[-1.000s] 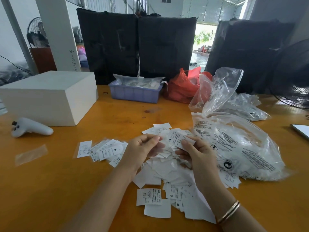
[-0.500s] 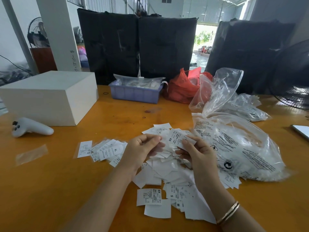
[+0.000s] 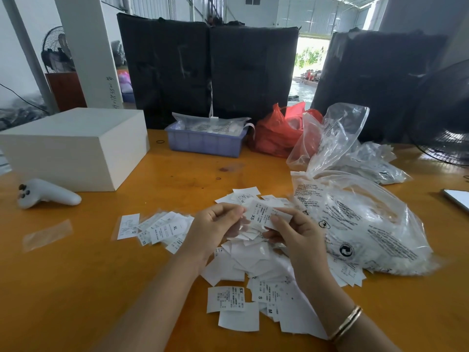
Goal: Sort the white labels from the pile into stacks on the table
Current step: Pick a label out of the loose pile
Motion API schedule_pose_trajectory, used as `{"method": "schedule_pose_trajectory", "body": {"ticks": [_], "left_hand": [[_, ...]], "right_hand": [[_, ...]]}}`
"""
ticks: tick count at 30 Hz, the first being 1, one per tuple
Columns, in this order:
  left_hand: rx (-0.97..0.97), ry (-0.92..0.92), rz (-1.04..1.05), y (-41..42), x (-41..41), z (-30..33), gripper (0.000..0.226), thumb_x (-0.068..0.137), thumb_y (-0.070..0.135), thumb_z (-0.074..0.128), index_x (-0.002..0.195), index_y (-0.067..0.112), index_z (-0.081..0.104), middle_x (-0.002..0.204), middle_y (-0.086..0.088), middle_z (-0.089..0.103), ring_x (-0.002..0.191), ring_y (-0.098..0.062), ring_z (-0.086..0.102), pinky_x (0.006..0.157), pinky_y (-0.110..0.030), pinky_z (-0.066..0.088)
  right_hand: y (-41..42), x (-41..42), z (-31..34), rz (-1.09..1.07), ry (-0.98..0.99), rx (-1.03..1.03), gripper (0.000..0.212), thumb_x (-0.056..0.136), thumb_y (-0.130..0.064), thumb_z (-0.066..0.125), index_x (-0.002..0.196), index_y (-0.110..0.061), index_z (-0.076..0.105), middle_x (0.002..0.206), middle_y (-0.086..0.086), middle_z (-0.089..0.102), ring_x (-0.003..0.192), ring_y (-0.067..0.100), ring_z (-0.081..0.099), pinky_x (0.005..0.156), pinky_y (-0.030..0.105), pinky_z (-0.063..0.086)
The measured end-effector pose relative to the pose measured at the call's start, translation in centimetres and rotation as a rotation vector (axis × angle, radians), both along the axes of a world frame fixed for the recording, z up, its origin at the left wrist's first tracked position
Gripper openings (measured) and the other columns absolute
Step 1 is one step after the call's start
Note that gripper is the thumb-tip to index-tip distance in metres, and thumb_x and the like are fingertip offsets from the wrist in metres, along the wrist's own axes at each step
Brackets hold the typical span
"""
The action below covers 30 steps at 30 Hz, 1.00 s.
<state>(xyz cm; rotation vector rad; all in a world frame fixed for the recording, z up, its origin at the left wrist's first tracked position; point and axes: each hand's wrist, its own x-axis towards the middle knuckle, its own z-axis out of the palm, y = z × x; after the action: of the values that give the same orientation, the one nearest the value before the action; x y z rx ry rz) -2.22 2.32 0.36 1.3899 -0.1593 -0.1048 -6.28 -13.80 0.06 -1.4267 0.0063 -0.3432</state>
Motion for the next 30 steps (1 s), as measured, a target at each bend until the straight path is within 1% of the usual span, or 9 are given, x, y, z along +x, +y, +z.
{"method": "schedule_pose_trajectory", "body": {"ticks": [8, 10, 13, 15, 17, 20, 22, 26, 30], "left_hand": [[0.021, 0.024, -0.078, 0.6, 0.3, -0.2, 0.009, 0.085, 0.017, 0.07, 0.087, 0.023, 0.076, 0.092, -0.006, 0.075, 0.081, -0.012, 0.071, 0.064, -0.017, 0.054], [0.03, 0.018, -0.112, 0.9, 0.2, -0.1, 0.012, 0.085, 0.013, 0.07, 0.09, 0.022, 0.074, 0.093, -0.006, 0.076, 0.081, -0.012, 0.071, 0.064, -0.017, 0.054], [0.068, -0.013, -0.158, 0.7, 0.1, -0.2, 0.018, 0.083, 0.009, 0.071, 0.097, 0.02, 0.071, 0.095, -0.004, 0.076, 0.086, -0.015, 0.072, 0.068, -0.019, 0.056], [0.099, -0.033, -0.157, 0.3, 0.0, -0.4, 0.021, 0.079, 0.011, 0.074, 0.097, 0.022, 0.071, 0.093, -0.004, 0.076, 0.088, -0.018, 0.072, 0.072, -0.023, 0.057], [0.11, -0.048, -0.117, 0.1, 0.1, -0.5, 0.021, 0.078, 0.013, 0.076, 0.094, 0.026, 0.073, 0.091, -0.004, 0.076, 0.087, -0.018, 0.072, 0.072, -0.024, 0.056], [0.058, -0.041, -0.045, 0.0, 0.4, -0.7, 0.021, 0.078, 0.013, 0.076, 0.09, 0.031, 0.074, 0.091, 0.0, 0.075, 0.085, -0.017, 0.072, 0.067, -0.023, 0.056], [0.042, -0.051, -0.01, -0.2, 0.4, -0.7, 0.022, 0.078, 0.012, 0.076, 0.092, 0.029, 0.073, 0.09, 0.003, 0.075, 0.084, -0.014, 0.072, 0.063, -0.021, 0.054], [0.066, -0.095, 0.016, -0.7, 0.1, -0.8, 0.027, 0.081, 0.011, 0.074, 0.102, 0.027, 0.068, 0.087, 0.007, 0.075, 0.081, -0.007, 0.071, 0.064, -0.014, 0.051], [0.075, -0.092, 0.036, -0.6, 0.1, -0.8, 0.028, 0.082, 0.011, 0.073, 0.105, 0.027, 0.066, 0.09, 0.008, 0.074, 0.084, -0.008, 0.071, 0.067, -0.017, 0.054]], "right_hand": [[-0.6, 0.3, -0.2, 0.132, 0.034, -0.154, 0.032, 0.09, -0.003, 0.06, 0.082, -0.031, 0.075, 0.06, 0.003, 0.065, 0.053, 0.012, 0.06, 0.053, 0.019, 0.05], [-1.0, 0.4, -0.3, 0.165, 0.064, -0.196, 0.029, 0.091, -0.003, 0.059, 0.087, -0.028, 0.074, 0.058, 0.0, 0.062, 0.052, 0.01, 0.056, 0.05, 0.018, 0.046], [-1.1, 0.4, -0.5, 0.184, 0.088, -0.37, 0.029, 0.093, -0.008, 0.056, 0.099, -0.034, 0.068, 0.054, -0.007, 0.056, 0.051, 0.006, 0.05, 0.049, 0.017, 0.041], [-0.6, 0.5, -0.7, 0.176, 0.07, -0.512, 0.029, 0.094, -0.016, 0.056, 0.106, -0.042, 0.06, 0.054, -0.009, 0.057, 0.051, 0.003, 0.05, 0.05, 0.017, 0.042], [-0.2, 0.5, -0.8, 0.141, 0.035, -0.535, 0.028, 0.094, -0.02, 0.057, 0.11, -0.043, 0.053, 0.058, -0.009, 0.06, 0.053, 0.003, 0.055, 0.053, 0.017, 0.045], [-0.5, 0.7, -0.6, 0.045, 0.031, -0.296, 0.016, 0.09, -0.014, 0.061, 0.103, -0.024, 0.059, 0.064, -0.003, 0.067, 0.059, 0.011, 0.063, 0.057, 0.022, 0.051], [-0.6, 0.7, -0.6, 0.018, 0.041, -0.257, 0.009, 0.088, -0.009, 0.064, 0.092, -0.017, 0.064, 0.065, 0.001, 0.07, 0.059, 0.012, 0.066, 0.055, 0.02, 0.051], [0.3, 0.6, -0.8, 0.078, 0.032, -0.29, 0.008, 0.086, -0.006, 0.067, 0.083, -0.014, 0.067, 0.065, 0.003, 0.07, 0.058, 0.013, 0.066, 0.055, 0.017, 0.049], [0.1, 0.7, -0.8, 0.013, -0.017, -0.497, 0.013, 0.088, -0.016, 0.064, 0.081, -0.028, 0.065, 0.067, -0.006, 0.068, 0.058, 0.009, 0.062, 0.055, 0.02, 0.05]]}}
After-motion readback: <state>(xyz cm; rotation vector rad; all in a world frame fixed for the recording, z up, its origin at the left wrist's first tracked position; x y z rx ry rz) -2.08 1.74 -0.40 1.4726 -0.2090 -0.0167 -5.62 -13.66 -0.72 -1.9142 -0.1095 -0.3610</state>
